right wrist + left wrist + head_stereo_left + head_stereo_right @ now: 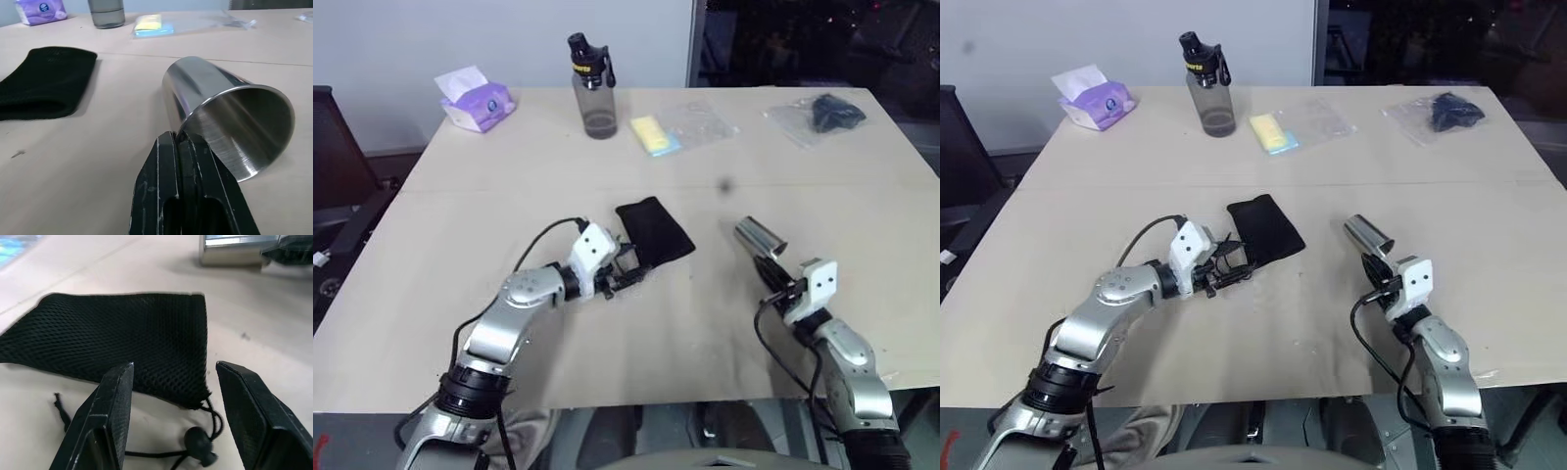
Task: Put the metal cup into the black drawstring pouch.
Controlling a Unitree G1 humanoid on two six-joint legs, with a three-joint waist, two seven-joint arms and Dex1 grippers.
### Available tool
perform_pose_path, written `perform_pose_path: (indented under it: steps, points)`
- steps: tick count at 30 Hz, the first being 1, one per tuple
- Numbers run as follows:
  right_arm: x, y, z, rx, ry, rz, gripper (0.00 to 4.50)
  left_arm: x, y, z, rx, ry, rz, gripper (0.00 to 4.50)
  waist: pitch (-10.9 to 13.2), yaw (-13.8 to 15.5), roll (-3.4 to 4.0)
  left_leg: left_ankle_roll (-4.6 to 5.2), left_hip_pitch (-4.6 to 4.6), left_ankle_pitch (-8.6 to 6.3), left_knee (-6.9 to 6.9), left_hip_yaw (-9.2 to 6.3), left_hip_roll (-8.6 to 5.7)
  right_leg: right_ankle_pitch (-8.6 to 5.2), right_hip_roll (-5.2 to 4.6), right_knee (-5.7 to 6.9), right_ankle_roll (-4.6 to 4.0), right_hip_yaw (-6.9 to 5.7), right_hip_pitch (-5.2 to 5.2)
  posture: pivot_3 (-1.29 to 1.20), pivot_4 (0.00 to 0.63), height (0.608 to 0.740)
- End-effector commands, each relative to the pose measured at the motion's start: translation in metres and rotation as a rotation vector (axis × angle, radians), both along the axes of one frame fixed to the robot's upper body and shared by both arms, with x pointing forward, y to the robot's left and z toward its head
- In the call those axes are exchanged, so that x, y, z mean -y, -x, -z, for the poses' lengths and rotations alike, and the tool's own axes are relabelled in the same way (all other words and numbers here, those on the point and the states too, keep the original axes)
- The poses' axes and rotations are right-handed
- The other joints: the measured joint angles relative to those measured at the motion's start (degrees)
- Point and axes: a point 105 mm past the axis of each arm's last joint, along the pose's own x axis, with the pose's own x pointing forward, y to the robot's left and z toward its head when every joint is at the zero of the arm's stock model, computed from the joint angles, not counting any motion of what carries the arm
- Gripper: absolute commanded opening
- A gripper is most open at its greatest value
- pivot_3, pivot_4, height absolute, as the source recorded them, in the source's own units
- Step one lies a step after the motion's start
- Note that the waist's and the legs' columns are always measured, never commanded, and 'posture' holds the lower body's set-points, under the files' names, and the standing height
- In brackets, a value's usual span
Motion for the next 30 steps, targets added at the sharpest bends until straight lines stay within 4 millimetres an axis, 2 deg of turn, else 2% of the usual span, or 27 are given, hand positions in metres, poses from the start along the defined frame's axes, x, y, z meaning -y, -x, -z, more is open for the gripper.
perform_pose_path:
  steps: [1, 4, 11, 14, 15, 18, 21, 25, 30]
  points:
    - [0.001, 0.002, -0.007, 0.029, 0.015, -0.001, 0.0, 0.011, -0.005, -0.006, 0.088, -0.038, 0.057, 2.74, 0.0, 0.0, 0.0, 0.0, 0.0, 0.0, 0.0, 0.0, 0.0, 0.0, 0.0, 0.0, 0.0, -0.01, 0.0, 0.0, 0.15, 0.74]
    - [0.003, 0.002, -0.006, 0.029, 0.017, 0.002, 0.0, 0.015, -0.01, -0.01, 0.105, -0.006, 0.051, 2.74, 0.0, -0.02, 0.0, 0.0, 0.0, 0.0, 0.0, 0.0, 0.0, 0.0, 0.0, 0.0, 0.0, 0.0, 0.0, 0.0, 0.15, 0.74]
    - [0.005, 0.003, -0.007, 0.036, 0.019, 0.015, 0.0, 0.016, -0.015, -0.002, 0.114, -0.046, 0.064, 2.74, 0.0, -0.02, 0.0, 0.0, 0.0, 0.0, 0.0, 0.0, 0.0, 0.0, 0.01, 0.0, 0.01, -0.01, 0.01, 0.0, 0.15, 0.74]
    - [0.006, 0.003, -0.007, 0.037, 0.02, 0.018, 0.0, 0.017, -0.016, 0.0, 0.11, -0.051, 0.065, 1.98, 0.0, 0.01, 0.0, 0.0, -0.01, 0.0, 0.0, 0.0, 0.0, 0.0, 0.01, 0.0, 0.02, -0.01, 0.01, 0.0, 0.15, 0.74]
    - [0.006, 0.004, -0.007, 0.037, 0.021, 0.019, 0.0, 0.017, -0.016, 0.001, 0.101, -0.049, 0.065, 1.41, 0.0, 0.01, 0.0, 0.0, -0.01, 0.0, 0.0, 0.0, 0.0, 0.0, 0.01, 0.0, 0.02, -0.01, 0.01, 0.0, 0.15, 0.74]
    - [0.008, 0.004, -0.006, 0.037, 0.023, 0.023, 0.0, 0.02, -0.017, -0.001, 0.094, -0.03, 0.069, 0.04, 0.0, 0.04, -0.01, 0.0, -0.01, 0.0, 0.01, -0.01, 0.0, 0.0, 0.01, 0.0, 0.02, -0.02, 0.01, 0.0, 0.15, 0.74]
    - [0.008, 0.004, -0.006, 0.037, 0.024, 0.023, 0.0, 0.02, -0.018, 0.003, 0.108, -0.074, 0.08, 0.04, 0.0, 0.03, -0.01, 0.0, -0.01, 0.0, 0.01, -0.01, 0.0, 0.0, 0.01, 0.0, 0.02, -0.02, 0.01, 0.0, 0.15, 0.74]
    - [0.007, 0.003, -0.008, 0.047, 0.027, 0.018, 0.0, 0.02, -0.02, 0.001, 0.107, -0.052, 0.065, 0.04, 0.0, 0.04, -0.01, 0.0, -0.01, 0.0, 0.01, -0.02, 0.0, 0.0, 0.01, 0.0, 0.02, -0.02, 0.01, 0.0, 0.15, 0.74]
    - [-0.002, 0.006, -0.026, 0.13, 0.009, -0.047, 0.0, 0.019, -0.02, -0.01, 0.068, 0.059, 0.023, 0.04, 0.0, 0.0, 0.0, 0.01, -0.01, 0.0, 0.01, -0.02, 0.0, 0.0, 0.01, 0.0, 0.02, -0.02, 0.01, 0.0, 0.15, 0.74]
